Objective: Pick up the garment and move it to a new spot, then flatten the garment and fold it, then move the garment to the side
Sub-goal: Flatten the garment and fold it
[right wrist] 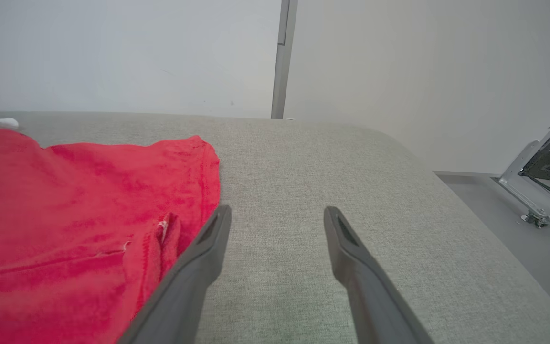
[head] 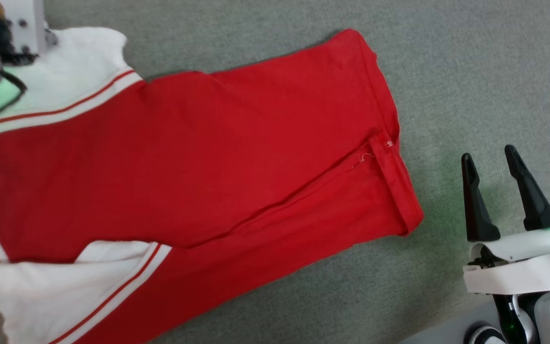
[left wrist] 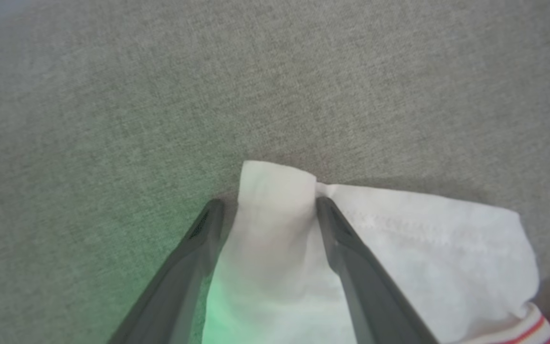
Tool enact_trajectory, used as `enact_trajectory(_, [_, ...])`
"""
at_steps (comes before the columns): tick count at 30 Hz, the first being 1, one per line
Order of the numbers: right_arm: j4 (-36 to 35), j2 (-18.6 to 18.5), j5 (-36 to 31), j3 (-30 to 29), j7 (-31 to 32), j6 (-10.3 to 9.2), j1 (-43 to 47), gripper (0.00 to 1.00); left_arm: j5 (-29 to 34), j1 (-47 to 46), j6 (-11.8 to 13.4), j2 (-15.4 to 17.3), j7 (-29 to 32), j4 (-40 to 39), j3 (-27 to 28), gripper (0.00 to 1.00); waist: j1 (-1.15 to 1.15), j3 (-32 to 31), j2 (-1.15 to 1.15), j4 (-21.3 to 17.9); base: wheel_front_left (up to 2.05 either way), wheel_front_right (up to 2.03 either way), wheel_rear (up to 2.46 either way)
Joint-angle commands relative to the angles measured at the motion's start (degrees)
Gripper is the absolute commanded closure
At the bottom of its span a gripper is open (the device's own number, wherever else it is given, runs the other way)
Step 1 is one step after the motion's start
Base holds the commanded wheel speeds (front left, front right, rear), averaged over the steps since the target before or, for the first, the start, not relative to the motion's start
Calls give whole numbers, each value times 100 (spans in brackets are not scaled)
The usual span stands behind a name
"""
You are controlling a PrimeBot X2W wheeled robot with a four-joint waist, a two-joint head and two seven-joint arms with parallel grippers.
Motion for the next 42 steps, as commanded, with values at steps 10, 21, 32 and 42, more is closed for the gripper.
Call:
enact_trajectory(10, [87, 40, 164, 39, -29, -7, -222, 0, -109, 608, 633, -361, 1265, 263, -309, 100, 0, 326, 0, -128, 0, 0, 0])
enact_trajectory(21, [83, -731, 1092, 673, 1203, -7, -1417, 0, -106, 572, 540, -407, 915, -136, -324, 100, 0, 312, 0, -8, 0, 0, 0])
enact_trajectory(32, [783, -1682, 2434, 2049, 4274, -6, -3585, 0, -137, 302, 453, -767, 748, -171, -370, 100, 0, 442, 0, 329, 0, 0, 0])
enact_trajectory(42, [2004, -1696, 3525, 2874, 5761, -6, -5181, 0, -145, 86, 351, -940, 600, -42, -396, 100, 0, 622, 0, 619, 0, 0, 0])
